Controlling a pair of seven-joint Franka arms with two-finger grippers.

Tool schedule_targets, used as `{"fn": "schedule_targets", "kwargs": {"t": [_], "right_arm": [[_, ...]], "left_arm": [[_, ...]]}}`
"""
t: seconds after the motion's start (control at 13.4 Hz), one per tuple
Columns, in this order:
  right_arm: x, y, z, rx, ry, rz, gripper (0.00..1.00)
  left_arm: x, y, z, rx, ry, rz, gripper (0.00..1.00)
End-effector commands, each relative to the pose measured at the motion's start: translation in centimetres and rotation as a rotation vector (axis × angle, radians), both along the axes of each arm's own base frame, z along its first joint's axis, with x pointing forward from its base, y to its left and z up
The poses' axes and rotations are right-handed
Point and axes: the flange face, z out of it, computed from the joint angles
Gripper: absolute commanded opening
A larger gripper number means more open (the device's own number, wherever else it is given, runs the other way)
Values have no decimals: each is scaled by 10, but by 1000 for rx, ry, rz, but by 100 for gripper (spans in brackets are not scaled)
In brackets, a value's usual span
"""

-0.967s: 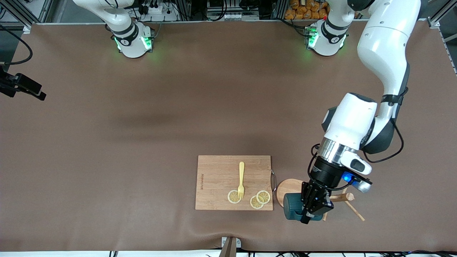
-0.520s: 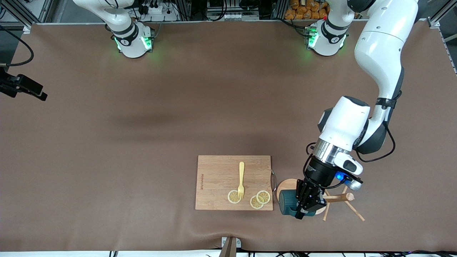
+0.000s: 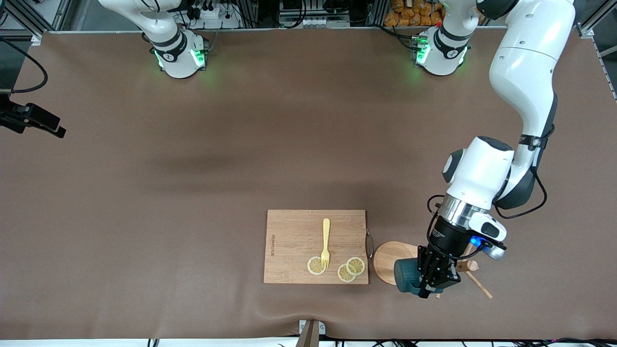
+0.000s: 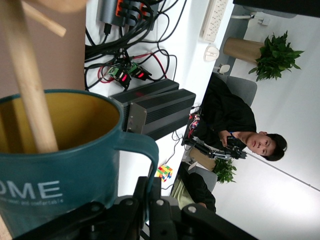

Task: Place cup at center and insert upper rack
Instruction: 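Lower the mug handle onto a mug-tree peg with the left gripper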

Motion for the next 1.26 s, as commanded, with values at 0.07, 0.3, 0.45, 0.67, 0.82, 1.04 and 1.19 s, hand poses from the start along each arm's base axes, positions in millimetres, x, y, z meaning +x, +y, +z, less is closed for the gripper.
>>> {"fn": "schedule_targets", "kwargs": {"t": [0.07,0.3,0.45,0.67,0.82,1.04,1.19], "right_arm": [[1,4,3,-16,3,-8,100],[1,4,3,-16,3,-8,100],[1,4,2,-16,5,-9,100],[1,4,2,-16,6,-9,100],[1,4,2,-16,6,-8,100],[1,4,2,-16,6,-9,100],[1,4,2,-16,6,-9,100]], "left_arm": [[-11,24,4,-14,32,40,0],[-16,38,6,-2,43,54,0],[-17,38,3,0,52,54,0],[-20,41,0,9,88,66,68],[-23,42,2,33,92,59,100],[-27,43,18,50,75,55,100],[-29,44,33,70,84,60,100]]}}
